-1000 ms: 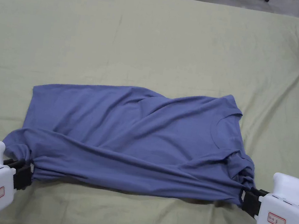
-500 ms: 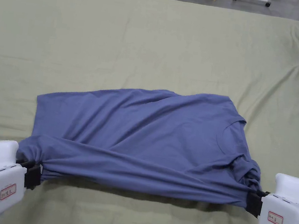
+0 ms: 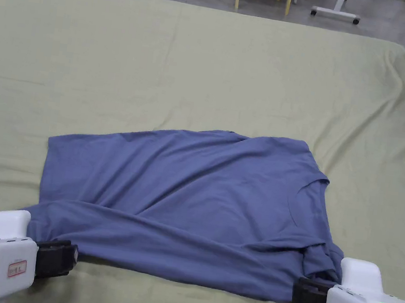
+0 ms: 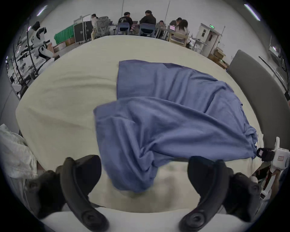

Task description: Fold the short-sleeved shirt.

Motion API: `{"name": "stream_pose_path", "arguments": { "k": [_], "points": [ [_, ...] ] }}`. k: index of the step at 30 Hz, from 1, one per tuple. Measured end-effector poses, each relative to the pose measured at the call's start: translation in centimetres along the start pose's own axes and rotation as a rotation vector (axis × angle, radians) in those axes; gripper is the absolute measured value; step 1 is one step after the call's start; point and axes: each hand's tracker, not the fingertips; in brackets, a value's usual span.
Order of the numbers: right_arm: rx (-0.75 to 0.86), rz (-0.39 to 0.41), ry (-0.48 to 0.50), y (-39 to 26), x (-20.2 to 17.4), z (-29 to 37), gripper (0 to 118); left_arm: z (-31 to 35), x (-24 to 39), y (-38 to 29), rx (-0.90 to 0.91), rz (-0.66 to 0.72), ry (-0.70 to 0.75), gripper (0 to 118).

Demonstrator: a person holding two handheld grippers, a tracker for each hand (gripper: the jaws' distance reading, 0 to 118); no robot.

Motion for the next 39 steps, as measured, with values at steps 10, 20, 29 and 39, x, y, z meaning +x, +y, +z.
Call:
{"name": "stream_pose_path", "arguments": {
  "k": [10,20,29,39],
  "points": [
    [0.186,0.015,0.043,4.9,-1.6,3.9,84,6.8,0.9,3.4,0.307,0.107,0.011,70],
    [0.26,0.058,0.167,11.0,-5.0,2.0,2,1.8,0.1,10.5,0.309,0.069,0.073,0],
    [0.222,0.082,0.204,16.3,-6.5,-4.1,2,-9.9,-2.1,21.4,0.116,0.054,0.127,118],
    [0.172,0.068,0.239,19.3,-6.6,-8.6,2,-20.0,-2.2,23.4,0.024,0.008,0.217,118]
  ]
}}
